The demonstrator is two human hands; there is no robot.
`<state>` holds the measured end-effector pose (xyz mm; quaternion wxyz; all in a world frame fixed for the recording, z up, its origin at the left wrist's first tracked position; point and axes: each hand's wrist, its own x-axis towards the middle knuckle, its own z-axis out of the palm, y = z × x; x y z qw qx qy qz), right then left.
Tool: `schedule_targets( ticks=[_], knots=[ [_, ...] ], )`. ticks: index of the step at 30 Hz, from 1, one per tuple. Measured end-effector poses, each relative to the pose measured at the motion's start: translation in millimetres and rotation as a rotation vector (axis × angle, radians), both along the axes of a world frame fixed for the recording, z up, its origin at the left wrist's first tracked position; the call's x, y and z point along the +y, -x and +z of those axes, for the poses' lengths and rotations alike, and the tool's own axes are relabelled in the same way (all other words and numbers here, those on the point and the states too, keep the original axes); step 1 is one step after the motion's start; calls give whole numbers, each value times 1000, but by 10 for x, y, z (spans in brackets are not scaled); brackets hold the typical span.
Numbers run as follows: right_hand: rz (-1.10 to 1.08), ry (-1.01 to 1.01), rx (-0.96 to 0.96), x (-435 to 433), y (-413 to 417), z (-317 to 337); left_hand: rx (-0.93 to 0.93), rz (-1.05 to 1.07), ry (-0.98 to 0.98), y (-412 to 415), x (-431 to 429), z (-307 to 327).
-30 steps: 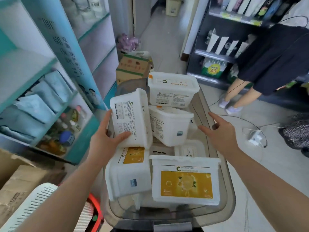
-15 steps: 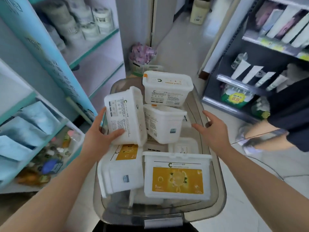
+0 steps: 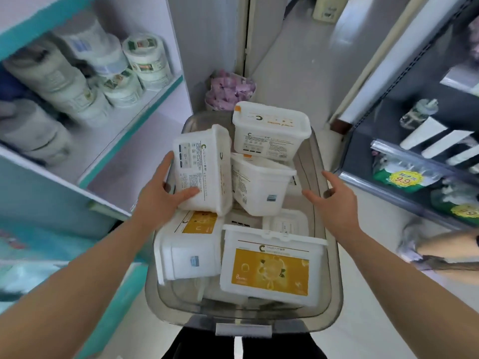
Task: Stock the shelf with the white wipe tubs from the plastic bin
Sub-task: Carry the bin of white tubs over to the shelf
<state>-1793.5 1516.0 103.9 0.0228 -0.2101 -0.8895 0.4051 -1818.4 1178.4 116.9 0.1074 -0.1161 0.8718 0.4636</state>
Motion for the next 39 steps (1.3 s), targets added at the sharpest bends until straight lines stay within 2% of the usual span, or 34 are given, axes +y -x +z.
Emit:
schedule_targets(
  ticks=[7, 12, 17, 27, 33, 37, 39],
  knots=[
    [-42, 40, -28, -89, 1077, -379, -50, -68, 74, 1350, -21, -149],
    [-69, 43, -57, -146, 1749, -690, -91, -100, 131, 2130, -64, -476],
    [-133, 37, -59, -229, 2203, -1010, -92, -143, 106, 2703, -123, -883],
    [-272, 44, -85, -405, 2437, -1612, -100, -234, 54, 3323, -197, -1497],
    [-204, -40, -187, -429, 2464, -1575, -143, -324, 25, 3417, -210, -1544],
    [-75, -151, -304, -440, 2429, -1482, -154, -370, 140, 3385, -211, -1476],
    [-9, -167, -349, -465, 2409, -1372, -176, -396, 285, 3351, -215, -1450]
  ],
)
